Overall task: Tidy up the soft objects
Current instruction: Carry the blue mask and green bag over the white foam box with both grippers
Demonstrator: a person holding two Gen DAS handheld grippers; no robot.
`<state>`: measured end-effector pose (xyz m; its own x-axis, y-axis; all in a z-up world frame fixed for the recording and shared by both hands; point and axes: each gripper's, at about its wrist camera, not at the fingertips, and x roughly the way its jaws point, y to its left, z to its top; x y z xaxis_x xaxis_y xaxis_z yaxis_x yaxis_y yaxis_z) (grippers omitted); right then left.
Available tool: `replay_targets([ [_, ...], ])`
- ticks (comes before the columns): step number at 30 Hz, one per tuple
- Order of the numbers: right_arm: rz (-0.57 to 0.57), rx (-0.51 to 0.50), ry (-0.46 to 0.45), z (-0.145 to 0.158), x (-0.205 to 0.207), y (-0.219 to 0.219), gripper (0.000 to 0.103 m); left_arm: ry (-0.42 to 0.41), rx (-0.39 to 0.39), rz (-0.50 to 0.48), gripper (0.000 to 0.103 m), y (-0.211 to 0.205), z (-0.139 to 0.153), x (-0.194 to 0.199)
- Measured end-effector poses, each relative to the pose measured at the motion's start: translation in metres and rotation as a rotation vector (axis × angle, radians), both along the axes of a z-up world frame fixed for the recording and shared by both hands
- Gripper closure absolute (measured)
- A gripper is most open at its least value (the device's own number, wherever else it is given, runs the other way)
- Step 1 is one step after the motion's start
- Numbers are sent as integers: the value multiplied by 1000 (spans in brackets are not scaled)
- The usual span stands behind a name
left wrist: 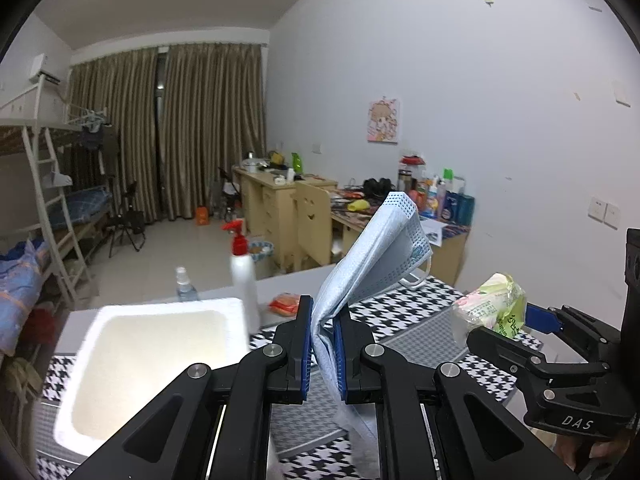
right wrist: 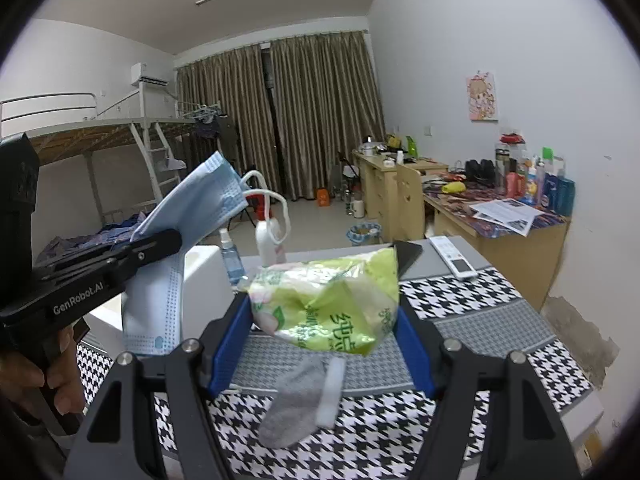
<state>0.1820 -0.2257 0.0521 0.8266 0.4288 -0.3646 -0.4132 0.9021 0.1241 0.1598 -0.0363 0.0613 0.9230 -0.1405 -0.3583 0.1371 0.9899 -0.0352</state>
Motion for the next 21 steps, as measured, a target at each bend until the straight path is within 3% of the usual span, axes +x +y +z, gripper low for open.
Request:
replay_targets([
  [21, 189, 5, -47, 17, 11, 73, 29, -51, -5, 177, 92, 67, 14, -7],
])
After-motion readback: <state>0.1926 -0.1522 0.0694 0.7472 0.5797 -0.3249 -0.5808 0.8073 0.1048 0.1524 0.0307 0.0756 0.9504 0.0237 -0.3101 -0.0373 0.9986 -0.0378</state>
